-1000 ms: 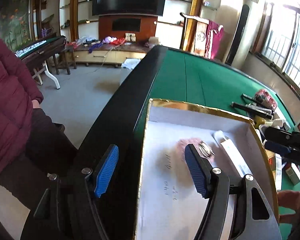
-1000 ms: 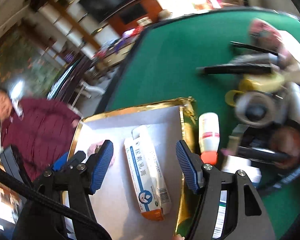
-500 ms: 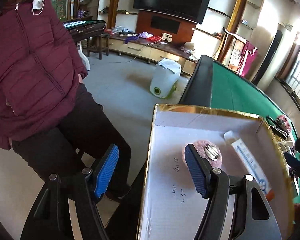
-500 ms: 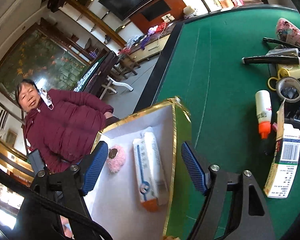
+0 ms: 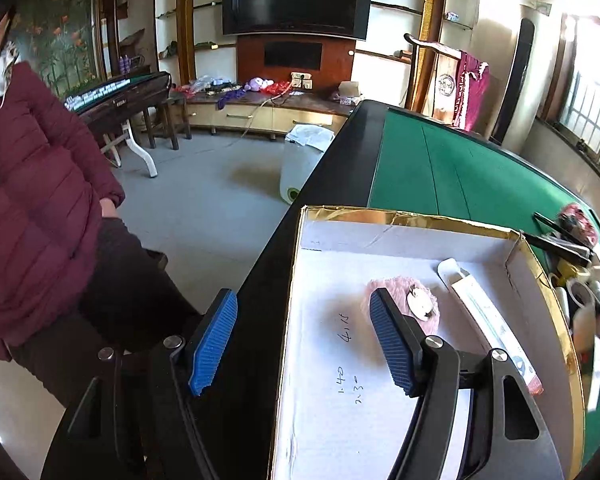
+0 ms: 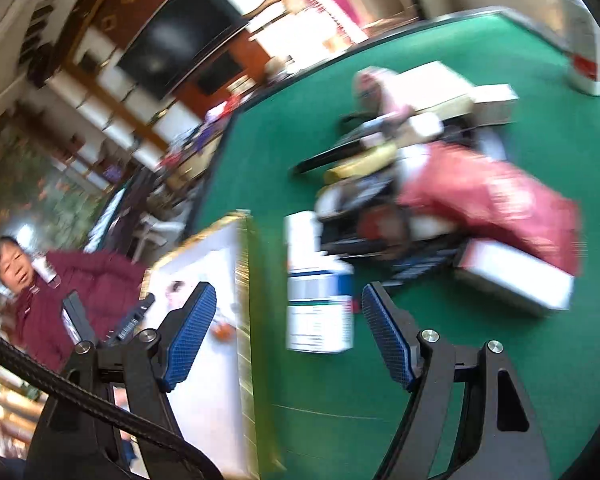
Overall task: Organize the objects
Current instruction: 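Withdraw both open grippers from the white box back toward the pile, then grasp the white barcode medicine box with left while right grasps the grey box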
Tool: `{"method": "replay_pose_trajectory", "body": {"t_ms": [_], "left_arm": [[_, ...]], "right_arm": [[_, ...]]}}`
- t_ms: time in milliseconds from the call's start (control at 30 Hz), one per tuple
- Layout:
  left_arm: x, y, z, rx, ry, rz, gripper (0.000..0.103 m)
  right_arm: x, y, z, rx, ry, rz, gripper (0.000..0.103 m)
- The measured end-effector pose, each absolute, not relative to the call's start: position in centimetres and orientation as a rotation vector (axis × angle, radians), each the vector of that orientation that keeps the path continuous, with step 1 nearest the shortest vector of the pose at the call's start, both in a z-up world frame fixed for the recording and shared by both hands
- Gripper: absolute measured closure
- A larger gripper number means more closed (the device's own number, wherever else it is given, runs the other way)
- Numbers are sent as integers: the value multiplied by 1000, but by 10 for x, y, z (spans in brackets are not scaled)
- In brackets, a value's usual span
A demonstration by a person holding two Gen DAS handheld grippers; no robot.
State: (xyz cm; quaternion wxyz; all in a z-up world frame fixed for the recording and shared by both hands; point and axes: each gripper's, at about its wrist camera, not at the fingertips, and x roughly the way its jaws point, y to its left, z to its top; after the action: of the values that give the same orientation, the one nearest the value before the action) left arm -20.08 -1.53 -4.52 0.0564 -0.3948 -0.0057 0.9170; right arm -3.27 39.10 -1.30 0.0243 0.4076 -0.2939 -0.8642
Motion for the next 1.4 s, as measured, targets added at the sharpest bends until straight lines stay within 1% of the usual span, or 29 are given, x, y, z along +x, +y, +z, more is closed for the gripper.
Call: {"method": "replay_pose_trajectory", "body": {"t_ms": [133, 267, 333, 367, 467, 533, 567, 600, 667, 700, 733, 833, 867, 900, 933, 1000, 1067, 1133, 1200, 1267, 1333, 1400], "left_arm": [[-217, -1, -49, -1216, 9, 2769, 40], [-215, -1, -40, -1241, 28, 2749, 40], [-205, -4, -30, -1203, 33, 2756, 39], [-198, -7, -25, -1199, 36, 2750, 39], [-179, -12, -12, -1195, 17, 2733, 39], [-167, -15, -4, -1166, -3, 2726, 32], [-166, -14, -4, -1166, 11, 2735, 32], [-170, -11, -4, -1179, 17, 2741, 32], [-187, -8, -5, -1206, -24, 2760, 32], [-194, -13, -5, -1184, -85, 2796, 32], [-200, -20, -5, -1180, -185, 2819, 32], [-220, -57, -13, -1265, -724, 2624, 32], [-220, -68, -12, -1273, -816, 2599, 32], [-216, -79, -5, -1234, -870, 2607, 32], [-212, -87, 2, -1196, -876, 2630, 32], [-202, -95, 20, -1164, -820, 2709, 32], [-192, -89, 36, -1138, -715, 2705, 32], [-188, -68, 41, -1207, -600, 2605, 32], [-183, -29, 41, -1285, -453, 2479, 32], [-169, 29, 32, -1366, -298, 2276, 32], [-149, 82, 22, -1391, -194, 2115, 32], [-123, 135, 12, -1398, -109, 1950, 32]], "right_arm": [[-9, 426, -15, 1298, -967, -2738, 27], [18, 457, -20, 1342, -928, -2795, 27], [24, 468, -22, 1367, -872, -2815, 27], [26, 471, -24, 1400, -804, -2821, 27], [27, 478, -32, 1423, -684, -2788, 27], [24, 477, -35, 1421, -588, -2755, 27], [21, 477, -36, 1425, -544, -2732, 27], [19, 477, -38, 1426, -530, -2706, 27], [13, 477, -42, 1431, -517, -2666, 27], [9, 478, -43, 1439, -516, -2651, 27], [7, 478, -44, 1443, -521, -2633, 27], [0, 476, -43, 1438, -532, -2598, 27], [-1, 474, -41, 1428, -519, -2592, 27], [-1, 472, -40, 1427, -492, -2593, 27], [-1, 470, -38, 1429, -460, -2597, 27], [3, 470, -37, 1419, -426, -2595, 27], [4, 471, -38, 1424, -371, -2596, 27], [1, 472, -41, 1444, -327, -2586, 27], [-4, 472, -46, 1486, -283, -2579, 27], [-6, 475, -47, 1486, -327, -2565, 27], [-6, 474, -44, 1468, -357, -2565, 27], [-6, 470, -42, 1463, -344, -2568, 27]]}}
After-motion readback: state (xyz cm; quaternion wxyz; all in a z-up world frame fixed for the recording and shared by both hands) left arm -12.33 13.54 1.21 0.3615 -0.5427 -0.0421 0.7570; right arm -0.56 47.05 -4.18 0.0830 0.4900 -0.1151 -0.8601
